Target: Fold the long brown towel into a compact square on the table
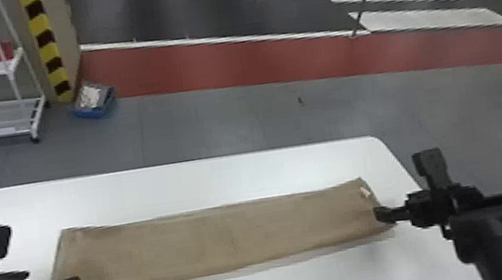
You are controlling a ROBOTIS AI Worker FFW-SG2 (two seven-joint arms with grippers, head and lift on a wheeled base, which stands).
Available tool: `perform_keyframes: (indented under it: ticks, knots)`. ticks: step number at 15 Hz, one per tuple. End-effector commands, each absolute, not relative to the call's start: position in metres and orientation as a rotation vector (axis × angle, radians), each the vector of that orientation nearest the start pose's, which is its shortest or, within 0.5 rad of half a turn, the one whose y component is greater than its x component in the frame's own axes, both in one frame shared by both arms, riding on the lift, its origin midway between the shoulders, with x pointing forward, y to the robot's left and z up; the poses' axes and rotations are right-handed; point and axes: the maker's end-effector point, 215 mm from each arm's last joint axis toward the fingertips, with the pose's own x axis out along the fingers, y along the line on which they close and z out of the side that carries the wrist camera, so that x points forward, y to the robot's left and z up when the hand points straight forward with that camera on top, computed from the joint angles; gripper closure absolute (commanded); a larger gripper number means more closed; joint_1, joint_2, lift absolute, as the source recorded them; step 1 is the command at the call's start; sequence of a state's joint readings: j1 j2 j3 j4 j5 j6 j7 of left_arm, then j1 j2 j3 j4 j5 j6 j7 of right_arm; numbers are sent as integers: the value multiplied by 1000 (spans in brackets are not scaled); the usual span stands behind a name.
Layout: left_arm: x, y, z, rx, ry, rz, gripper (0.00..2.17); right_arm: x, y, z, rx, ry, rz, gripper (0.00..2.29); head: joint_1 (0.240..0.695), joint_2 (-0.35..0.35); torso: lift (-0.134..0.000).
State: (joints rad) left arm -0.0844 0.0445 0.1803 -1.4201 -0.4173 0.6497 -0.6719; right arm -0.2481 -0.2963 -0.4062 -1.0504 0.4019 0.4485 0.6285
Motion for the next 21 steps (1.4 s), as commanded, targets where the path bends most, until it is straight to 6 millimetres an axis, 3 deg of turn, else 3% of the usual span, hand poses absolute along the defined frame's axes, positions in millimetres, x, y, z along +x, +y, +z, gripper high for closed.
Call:
perform_keyframes:
  ticks: [1, 21]
  knots:
    - [510, 277, -561, 107, 819, -328, 22, 516, -512, -550, -161, 815, 40, 39, 695, -247, 0]
    - [509, 277, -563, 108, 831, -311, 80, 520, -515, -543, -172, 790, 47, 39, 695, -249, 0]
